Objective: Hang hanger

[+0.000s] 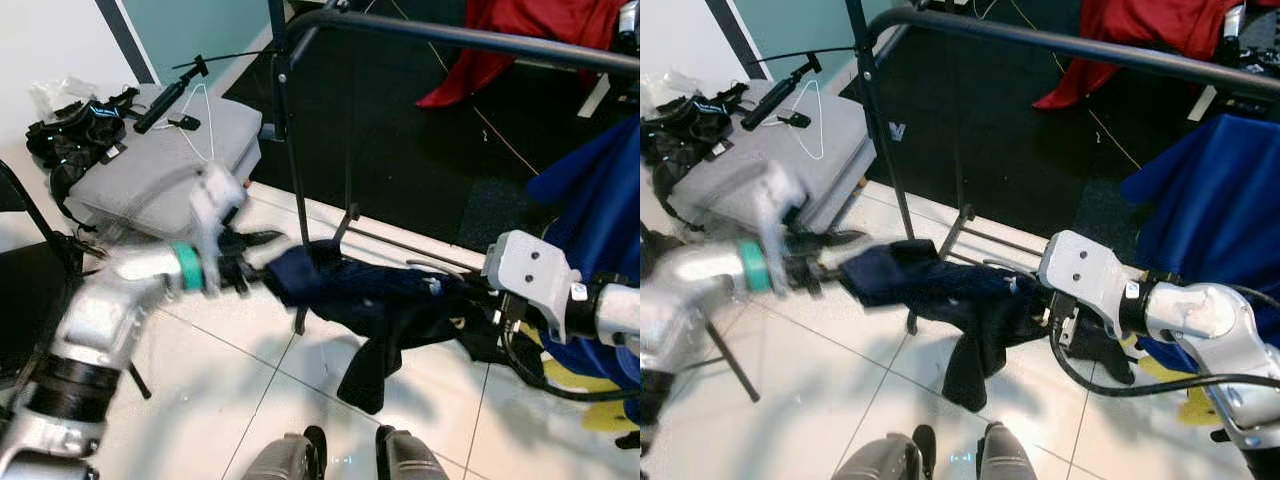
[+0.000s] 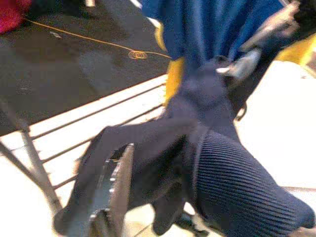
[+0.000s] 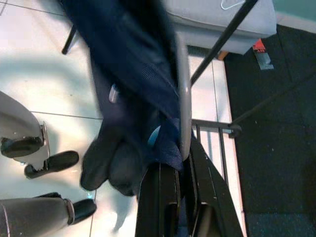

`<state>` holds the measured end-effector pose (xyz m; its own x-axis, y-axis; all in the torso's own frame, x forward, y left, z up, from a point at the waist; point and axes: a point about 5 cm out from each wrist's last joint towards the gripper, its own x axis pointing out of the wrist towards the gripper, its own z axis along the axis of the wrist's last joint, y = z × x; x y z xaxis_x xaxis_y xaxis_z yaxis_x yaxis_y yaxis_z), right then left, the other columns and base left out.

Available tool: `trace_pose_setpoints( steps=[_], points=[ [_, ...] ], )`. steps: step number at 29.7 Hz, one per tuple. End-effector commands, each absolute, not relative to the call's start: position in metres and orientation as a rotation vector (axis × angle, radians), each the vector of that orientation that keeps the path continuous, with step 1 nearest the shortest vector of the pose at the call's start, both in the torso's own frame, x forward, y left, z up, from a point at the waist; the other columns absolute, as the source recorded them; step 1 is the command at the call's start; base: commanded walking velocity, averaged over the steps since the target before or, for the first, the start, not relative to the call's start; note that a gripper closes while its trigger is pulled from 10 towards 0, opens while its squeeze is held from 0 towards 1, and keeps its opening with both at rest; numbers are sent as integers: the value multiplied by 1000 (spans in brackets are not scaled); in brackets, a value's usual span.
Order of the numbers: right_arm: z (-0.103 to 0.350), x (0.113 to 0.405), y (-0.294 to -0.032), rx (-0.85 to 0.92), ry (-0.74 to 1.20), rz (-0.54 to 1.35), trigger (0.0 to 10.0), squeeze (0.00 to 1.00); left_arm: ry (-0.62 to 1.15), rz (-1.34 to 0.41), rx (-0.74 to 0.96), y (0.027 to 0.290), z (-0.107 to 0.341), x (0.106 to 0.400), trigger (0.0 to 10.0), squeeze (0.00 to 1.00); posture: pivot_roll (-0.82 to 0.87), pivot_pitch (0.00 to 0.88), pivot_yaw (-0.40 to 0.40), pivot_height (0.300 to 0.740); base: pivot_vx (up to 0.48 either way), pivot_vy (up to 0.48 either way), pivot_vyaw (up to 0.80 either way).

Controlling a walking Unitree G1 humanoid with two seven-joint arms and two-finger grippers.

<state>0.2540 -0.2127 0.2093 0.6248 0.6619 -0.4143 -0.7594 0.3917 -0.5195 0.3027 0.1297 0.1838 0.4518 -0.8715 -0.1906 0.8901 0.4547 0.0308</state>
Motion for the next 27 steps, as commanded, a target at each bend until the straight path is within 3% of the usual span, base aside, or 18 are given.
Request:
trace_pose_setpoints(
  steps=[1, 5, 10, 14, 17, 18, 21, 22, 23, 27],
  points=[
    [210, 253, -208, -726, 130, 925, 0, 0, 110, -1101, 136, 126, 192, 299, 10000, 1000, -166, 130, 169, 740, 0, 0, 0],
    [210, 254, -206, -725, 126, 933, 0, 0, 105, -1121, 111, 121, 194, 298, 10000, 1000, -164, 131, 169, 740, 0, 0, 0],
    [209, 264, -193, -722, 95, 984, 0, 0, 168, -1277, 174, 124, 186, 282, 10000, 1000, -159, 133, 176, 740, 0, 0, 0],
    [208, 266, -188, -725, 87, 1003, 0, 0, 196, -1270, 209, 129, 180, 282, 10000, 1000, -149, 134, 174, 740, 0, 0, 0],
    [209, 271, -184, -736, 77, 1027, 0, 0, 263, -1142, 280, 148, 165, 294, 10000, 1000, -142, 134, 169, 740, 0, 0, 0],
    [211, 274, -185, -746, 76, 1025, 0, 0, 319, -1045, 295, 163, 156, 301, 10000, 0, -142, 135, 168, 740, 0, 0, 0],
    [212, 275, -187, -752, 76, 1022, 0, 0, 353, -983, 303, 172, 150, 304, 10000, 0, -142, 135, 168, 740, 0, 0, 0],
    [214, 276, -190, -758, 78, 1014, 0, 0, 367, -940, 111, 179, 155, 307, 10000, 0, -140, 138, 163, 740, 0, 0, 0],
    [215, 277, -192, -762, 79, 1010, 0, 0, 377, -929, 217, 182, 152, 305, 10000, 0, -142, 139, 159, 740, 0, 0, 0],
    [216, 278, -192, -762, 78, 1009, 0, 0, 364, -972, 161, 176, 155, 300, 10000, 0, -136, 137, 164, 740, 0, 0, 0]
  ],
)
